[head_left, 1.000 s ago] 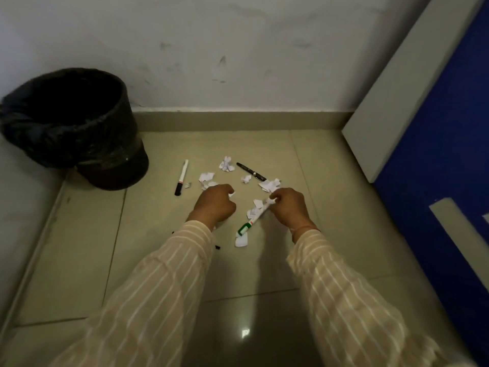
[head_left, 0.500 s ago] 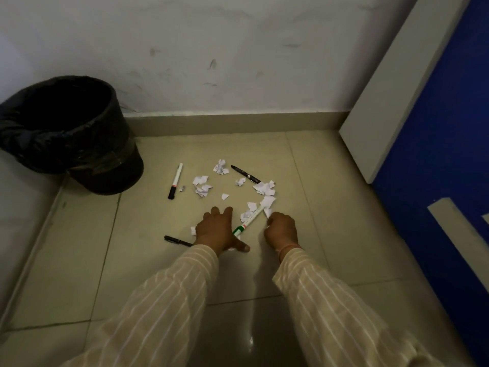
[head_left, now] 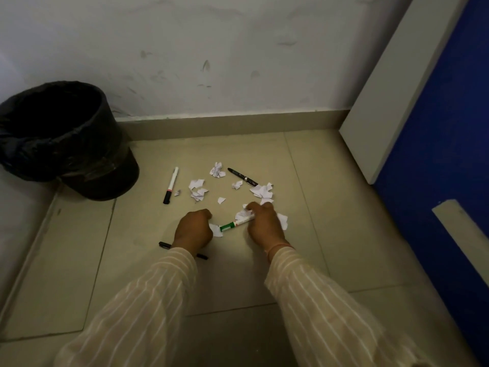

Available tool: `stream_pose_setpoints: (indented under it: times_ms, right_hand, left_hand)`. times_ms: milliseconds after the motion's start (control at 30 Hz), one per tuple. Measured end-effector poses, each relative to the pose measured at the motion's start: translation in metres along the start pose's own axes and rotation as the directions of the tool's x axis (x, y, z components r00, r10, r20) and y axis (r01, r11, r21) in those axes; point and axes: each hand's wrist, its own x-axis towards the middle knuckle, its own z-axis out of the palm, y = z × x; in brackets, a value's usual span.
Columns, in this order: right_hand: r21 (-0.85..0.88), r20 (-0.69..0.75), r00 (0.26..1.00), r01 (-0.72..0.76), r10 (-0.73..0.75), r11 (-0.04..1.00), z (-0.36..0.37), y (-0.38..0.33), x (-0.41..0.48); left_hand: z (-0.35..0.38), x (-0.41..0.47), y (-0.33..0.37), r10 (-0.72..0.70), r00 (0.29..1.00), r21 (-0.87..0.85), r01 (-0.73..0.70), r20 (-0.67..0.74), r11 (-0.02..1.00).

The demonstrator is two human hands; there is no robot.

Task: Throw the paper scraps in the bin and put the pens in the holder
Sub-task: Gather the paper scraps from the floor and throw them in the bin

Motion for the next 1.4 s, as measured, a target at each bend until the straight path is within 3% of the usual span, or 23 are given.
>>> stream_pose_setpoints:
  times_ms: [67, 167, 300, 400, 500, 567, 667, 767, 833, 900, 1000, 1100, 1167, 1267, 1333, 1400]
  right_hand:
    - [-0.111, 0.070, 0.997, 0.031, -0.024, 0.993, 0.012, -0.003, -0.003]
    - [-0.295, 0.004, 1.000, 0.017, -0.017, 0.955, 0.024, -0.007, -0.009]
    - [-0.272, 0.003, 1.000, -0.009, 0.010, 0.962, 0.021, -0.014, -0.006]
    - [-0.299, 0.152, 0.986, -0.022, 0.070, 0.954, -0.007, -0.013, 0.002]
    - [-0.481, 0.399, 0.893, 0.012, 0.207, 0.877, -0.033, -0.006, 0.008]
    - [-0.528, 0.455, 0.842, -0.006, 0.289, 0.849, -0.031, 0.000, 0.003]
    - [-0.364, 0.377, 0.897, -0.087, 0.232, 0.927, -0.014, 0.010, -0.006]
    - [-0.116, 0.133, 0.971, -0.185, 0.200, 0.976, -0.019, 0.013, -0.005]
    - [-0.070, -0.052, 0.967, -0.252, 0.249, 0.965, -0.029, 0.013, 0.000]
    - [-0.098, -0.140, 0.936, -0.338, 0.323, 0.936, -0.033, 0.016, 0.004]
    - [-0.211, -0.051, 0.938, -0.347, 0.344, 0.914, -0.023, 0.016, 0.008]
    - [-0.191, 0.105, 0.986, -0.106, 0.127, 0.976, -0.001, 0.001, 0.010]
    - [-0.105, 0.195, 0.978, -0.047, 0.067, 0.993, 0.006, -0.011, 0.013]
    - [0.022, 0.035, 0.989, -0.143, 0.142, 0.990, -0.002, -0.015, 0.025]
    - [0.014, -0.108, 0.977, -0.185, 0.186, 0.983, -0.010, -0.011, 0.031]
    - [-0.070, -0.066, 0.975, -0.218, 0.213, 0.974, -0.010, -0.011, 0.031]
  left_hand:
    - [0.000, 0.001, -0.002, -0.017, 1.000, -0.033, 0.016, -0.010, 0.999]
    - [-0.002, 0.001, 0.001, -0.034, 0.999, -0.078, 0.031, -0.028, 0.996]
    - [-0.005, 0.000, 0.007, -0.026, 0.999, -0.127, 0.020, -0.043, 0.992]
    - [-0.009, 0.000, 0.004, -0.050, 0.998, -0.147, 0.044, -0.033, 0.988]
    - [-0.012, 0.001, -0.002, -0.098, 0.995, -0.174, 0.092, -0.027, 0.980]
    - [-0.012, 0.002, -0.007, -0.139, 0.990, -0.187, 0.132, -0.026, 0.973]
    - [-0.009, 0.005, -0.010, -0.185, 0.982, -0.218, 0.171, -0.046, 0.961]
    - [-0.008, 0.006, -0.012, -0.261, 0.960, -0.238, 0.230, -0.103, 0.943]
    - [-0.007, 0.006, -0.015, -0.310, 0.943, -0.227, 0.277, -0.126, 0.934]
    - [-0.005, 0.004, -0.017, -0.349, 0.934, -0.223, 0.325, -0.074, 0.919]
    - [0.000, 0.003, -0.012, -0.354, 0.934, -0.324, 0.348, 0.043, 0.880]
    - [-0.003, 0.006, -0.001, -0.286, 0.955, -0.481, 0.286, 0.076, 0.829]
    - [-0.011, 0.010, 0.003, -0.238, 0.968, -0.613, 0.236, 0.080, 0.754]
    - [-0.024, 0.016, 0.002, -0.234, 0.972, -0.724, 0.187, 0.037, 0.664]
    - [-0.029, 0.017, -0.001, -0.223, 0.975, -0.667, 0.154, -0.018, 0.729]
    - [-0.031, 0.017, -0.004, -0.206, 0.977, -0.573, 0.143, -0.046, 0.807]
